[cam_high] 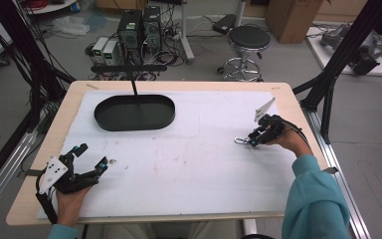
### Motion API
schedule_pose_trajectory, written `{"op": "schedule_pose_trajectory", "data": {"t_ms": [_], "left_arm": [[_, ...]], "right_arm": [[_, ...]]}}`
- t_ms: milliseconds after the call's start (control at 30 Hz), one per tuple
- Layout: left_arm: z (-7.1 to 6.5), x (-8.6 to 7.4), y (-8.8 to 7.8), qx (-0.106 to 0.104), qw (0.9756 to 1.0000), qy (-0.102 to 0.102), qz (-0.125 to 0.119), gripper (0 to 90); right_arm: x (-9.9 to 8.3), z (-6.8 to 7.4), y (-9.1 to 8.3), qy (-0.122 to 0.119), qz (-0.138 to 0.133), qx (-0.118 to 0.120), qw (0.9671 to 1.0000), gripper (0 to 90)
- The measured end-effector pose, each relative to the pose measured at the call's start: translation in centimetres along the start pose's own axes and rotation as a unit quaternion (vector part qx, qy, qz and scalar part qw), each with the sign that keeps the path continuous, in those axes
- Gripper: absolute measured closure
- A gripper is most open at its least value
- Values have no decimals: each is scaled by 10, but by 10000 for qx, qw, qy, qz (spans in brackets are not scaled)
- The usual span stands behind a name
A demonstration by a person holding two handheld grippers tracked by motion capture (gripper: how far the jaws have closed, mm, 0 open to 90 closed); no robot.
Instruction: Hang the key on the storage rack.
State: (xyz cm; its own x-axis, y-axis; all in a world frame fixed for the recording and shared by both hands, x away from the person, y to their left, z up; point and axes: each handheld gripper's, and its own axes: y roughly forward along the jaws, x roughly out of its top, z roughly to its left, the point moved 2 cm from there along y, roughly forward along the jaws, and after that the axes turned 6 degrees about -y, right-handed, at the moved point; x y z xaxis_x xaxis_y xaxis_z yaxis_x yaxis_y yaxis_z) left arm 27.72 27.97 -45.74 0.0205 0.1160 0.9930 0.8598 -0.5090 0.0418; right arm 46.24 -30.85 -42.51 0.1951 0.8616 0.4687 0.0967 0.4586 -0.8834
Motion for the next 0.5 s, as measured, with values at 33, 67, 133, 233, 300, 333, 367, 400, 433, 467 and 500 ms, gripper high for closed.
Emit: {"op": "schedule_pose_trajectory", "data": {"t_ms": [33,67,133,233,300,333,367,400,433,467,500], "left_arm": [[0,0,0,1,10000,5,6,141],[0,0,0,0,10000,4,6,141],[0,0,0,-1,10000,2,4,141],[0,0,0,-2,10000,2,3,141],[0,0,0,-4,10000,-1,-1,141],[0,0,0,-2,10000,4,4,141],[0,0,0,-4,10000,7,8,141],[0,0,0,-4,10000,3,2,141],[0,0,0,0,10000,5,4,141],[0,0,0,1,10000,5,3,141],[0,0,0,-6,10000,4,4,141]], "right_arm": [[0,0,0,-20,20,16,10000,700],[0,0,0,-32,20,9,10000,710],[0,0,0,-21,47,-6,10000,737],[1,0,1,-39,96,-1,9999,778],[1,1,1,-126,123,-72,9998,826],[2,0,0,-172,123,-73,9997,842],[2,1,0,-151,129,-75,9998,864],[2,1,0,-186,149,-110,9997,875],[3,1,0,-200,175,-120,9996,876],[3,2,0,-213,182,-138,9995,879],[3,2,0,-223,197,-134,9995,882]]}}
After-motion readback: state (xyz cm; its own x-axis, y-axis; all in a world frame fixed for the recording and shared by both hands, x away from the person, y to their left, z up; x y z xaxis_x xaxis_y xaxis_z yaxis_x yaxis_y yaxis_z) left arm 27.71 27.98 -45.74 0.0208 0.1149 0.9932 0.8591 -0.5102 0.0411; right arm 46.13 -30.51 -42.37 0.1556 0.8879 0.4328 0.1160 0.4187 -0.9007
